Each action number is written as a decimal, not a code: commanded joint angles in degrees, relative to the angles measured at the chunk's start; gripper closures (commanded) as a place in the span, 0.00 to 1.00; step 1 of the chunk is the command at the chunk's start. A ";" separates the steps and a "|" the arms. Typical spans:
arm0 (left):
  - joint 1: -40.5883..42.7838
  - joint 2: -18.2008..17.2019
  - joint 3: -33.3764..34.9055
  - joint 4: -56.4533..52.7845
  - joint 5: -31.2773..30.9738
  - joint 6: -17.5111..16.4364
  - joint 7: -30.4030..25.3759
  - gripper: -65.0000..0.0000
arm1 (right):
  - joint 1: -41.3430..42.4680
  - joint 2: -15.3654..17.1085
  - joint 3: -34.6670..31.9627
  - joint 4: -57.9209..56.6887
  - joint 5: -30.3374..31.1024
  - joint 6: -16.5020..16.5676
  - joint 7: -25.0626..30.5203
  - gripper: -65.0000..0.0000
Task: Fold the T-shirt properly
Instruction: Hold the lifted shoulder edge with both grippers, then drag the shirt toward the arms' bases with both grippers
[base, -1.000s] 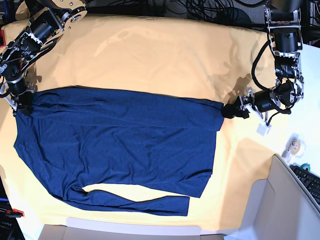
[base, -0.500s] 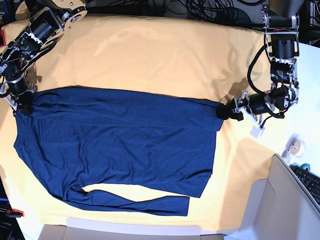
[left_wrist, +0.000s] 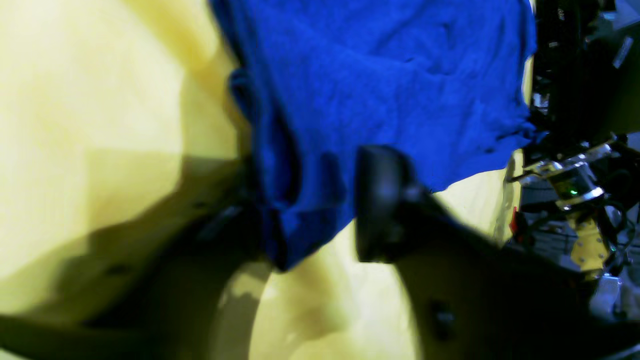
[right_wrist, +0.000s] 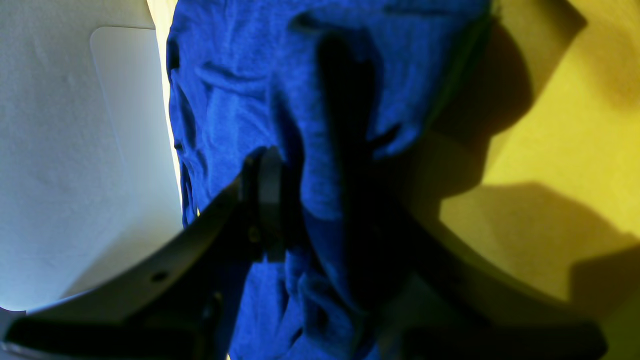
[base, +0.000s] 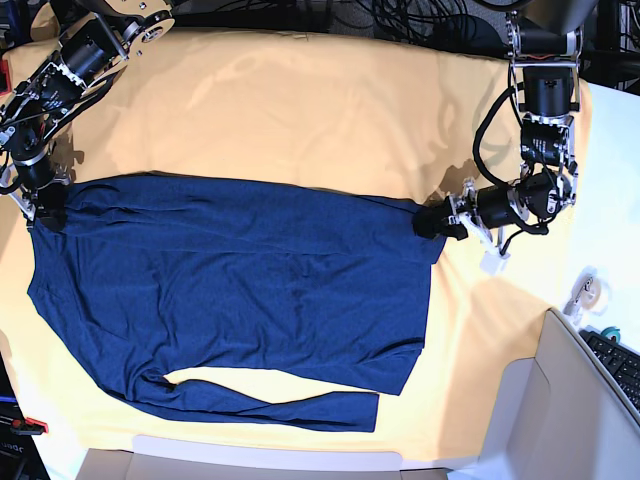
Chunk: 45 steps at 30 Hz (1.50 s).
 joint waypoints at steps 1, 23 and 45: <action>-0.84 -0.30 0.15 0.60 -0.31 -0.17 0.82 0.88 | -0.65 0.04 0.00 -0.13 -0.77 -0.69 -0.37 0.82; 8.21 -2.06 -7.85 19.15 -0.40 -0.09 8.02 1.00 | -7.94 0.30 0.09 9.54 -0.42 -0.78 -5.38 1.00; 29.05 -2.06 -21.74 34.88 -0.40 -0.09 12.42 1.00 | -30.10 4.17 0.44 19.12 10.93 -0.78 -5.47 1.00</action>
